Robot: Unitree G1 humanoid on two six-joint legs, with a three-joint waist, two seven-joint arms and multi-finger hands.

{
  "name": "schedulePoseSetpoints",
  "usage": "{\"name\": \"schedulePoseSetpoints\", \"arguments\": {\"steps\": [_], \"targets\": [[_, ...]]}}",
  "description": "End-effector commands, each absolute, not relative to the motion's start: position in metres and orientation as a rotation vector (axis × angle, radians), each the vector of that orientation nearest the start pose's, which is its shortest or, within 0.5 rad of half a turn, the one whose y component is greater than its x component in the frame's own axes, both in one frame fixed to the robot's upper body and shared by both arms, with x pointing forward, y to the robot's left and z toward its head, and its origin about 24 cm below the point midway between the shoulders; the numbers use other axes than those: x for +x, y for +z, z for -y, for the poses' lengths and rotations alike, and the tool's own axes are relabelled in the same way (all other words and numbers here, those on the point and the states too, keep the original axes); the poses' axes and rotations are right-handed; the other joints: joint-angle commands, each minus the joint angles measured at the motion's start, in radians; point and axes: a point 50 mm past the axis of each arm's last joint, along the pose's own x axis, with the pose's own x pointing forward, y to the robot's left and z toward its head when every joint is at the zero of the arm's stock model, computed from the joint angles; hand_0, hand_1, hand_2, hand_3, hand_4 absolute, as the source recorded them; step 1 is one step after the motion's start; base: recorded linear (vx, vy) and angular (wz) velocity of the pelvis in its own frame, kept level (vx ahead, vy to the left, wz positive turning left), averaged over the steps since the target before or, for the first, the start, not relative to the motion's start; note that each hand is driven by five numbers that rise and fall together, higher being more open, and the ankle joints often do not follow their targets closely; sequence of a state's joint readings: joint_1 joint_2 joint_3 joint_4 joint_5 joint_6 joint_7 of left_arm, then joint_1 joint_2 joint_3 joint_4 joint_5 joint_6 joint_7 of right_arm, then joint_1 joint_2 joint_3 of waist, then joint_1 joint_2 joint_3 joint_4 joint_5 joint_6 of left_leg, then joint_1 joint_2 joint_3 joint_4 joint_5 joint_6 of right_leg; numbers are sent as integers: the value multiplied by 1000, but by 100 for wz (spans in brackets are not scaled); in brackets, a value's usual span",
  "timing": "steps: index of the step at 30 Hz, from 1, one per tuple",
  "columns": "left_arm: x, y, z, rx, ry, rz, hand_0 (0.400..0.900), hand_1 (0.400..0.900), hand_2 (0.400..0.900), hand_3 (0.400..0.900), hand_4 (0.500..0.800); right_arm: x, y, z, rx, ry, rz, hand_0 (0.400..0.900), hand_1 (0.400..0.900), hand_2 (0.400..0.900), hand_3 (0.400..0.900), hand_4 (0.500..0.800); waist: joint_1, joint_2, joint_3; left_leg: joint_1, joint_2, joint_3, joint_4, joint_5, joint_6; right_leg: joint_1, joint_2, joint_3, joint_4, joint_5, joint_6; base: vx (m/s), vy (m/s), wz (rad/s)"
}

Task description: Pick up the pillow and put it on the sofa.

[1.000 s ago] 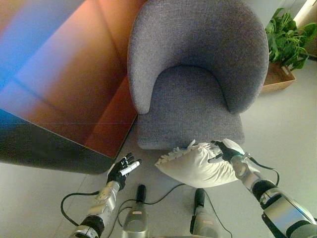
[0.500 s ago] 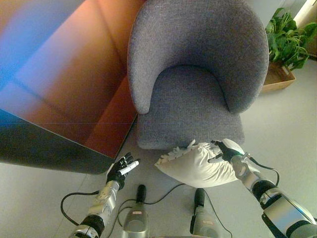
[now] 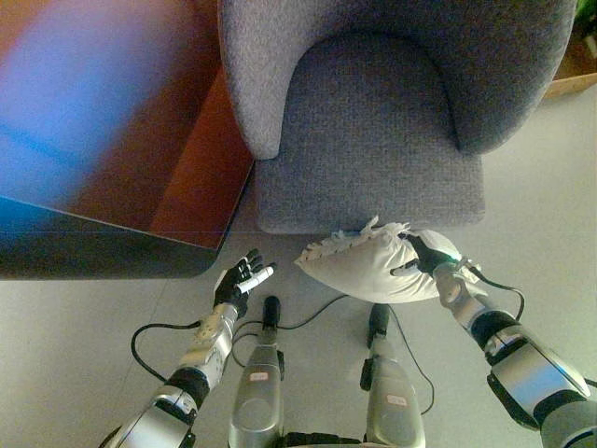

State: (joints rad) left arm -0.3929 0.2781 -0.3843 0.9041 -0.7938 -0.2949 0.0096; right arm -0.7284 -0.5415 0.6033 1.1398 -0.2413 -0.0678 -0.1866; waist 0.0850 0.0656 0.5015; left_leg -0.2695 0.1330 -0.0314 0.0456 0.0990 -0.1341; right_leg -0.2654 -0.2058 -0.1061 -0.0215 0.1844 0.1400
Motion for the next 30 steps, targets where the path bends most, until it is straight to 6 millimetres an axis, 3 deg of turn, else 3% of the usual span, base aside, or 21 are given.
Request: {"name": "schedulePoseSetpoints", "arguments": {"steps": [1, 13, 19, 30], "targets": [[322, 11, -188, -255, 43, -91, 900, 900, 900, 900, 800, 384, 115, 264, -1223, -143, -106, 900, 900, 900, 900, 800, 8, -25, 19, -139, 2, -24, 82, -27, 42, -133, -104, -17, 116, -14, 55, -109, 7, 0], [334, 46, -178, -304, 16, 56, 900, 900, 900, 900, 800, 397, 158, 264, -1226, -275, -39, 900, 900, 900, 900, 800, 17, -24, 19, -342, -25, -47, 147, -5, 48, -328, -99, -20, 190, -3, 58, -62, -4, 3], [333, 53, -169, -318, -14, 100, 900, 900, 900, 900, 800, 401, 176, 264, -1211, -321, -2, 900, 900, 900, 900, 800, 25, -9, 19, -422, -39, -54, 168, 7, 52, -410, -98, -27, 223, 1, 56, -35, -10, 5], [333, 62, -165, -349, -25, 141, 900, 900, 900, 900, 800, 405, 183, 261, -1218, -300, -42, 900, 900, 900, 900, 800, 34, 10, 19, -500, -63, -66, 215, 4, 58, -495, -90, -24, 270, -6, 44, -2, 0, 0]]}}
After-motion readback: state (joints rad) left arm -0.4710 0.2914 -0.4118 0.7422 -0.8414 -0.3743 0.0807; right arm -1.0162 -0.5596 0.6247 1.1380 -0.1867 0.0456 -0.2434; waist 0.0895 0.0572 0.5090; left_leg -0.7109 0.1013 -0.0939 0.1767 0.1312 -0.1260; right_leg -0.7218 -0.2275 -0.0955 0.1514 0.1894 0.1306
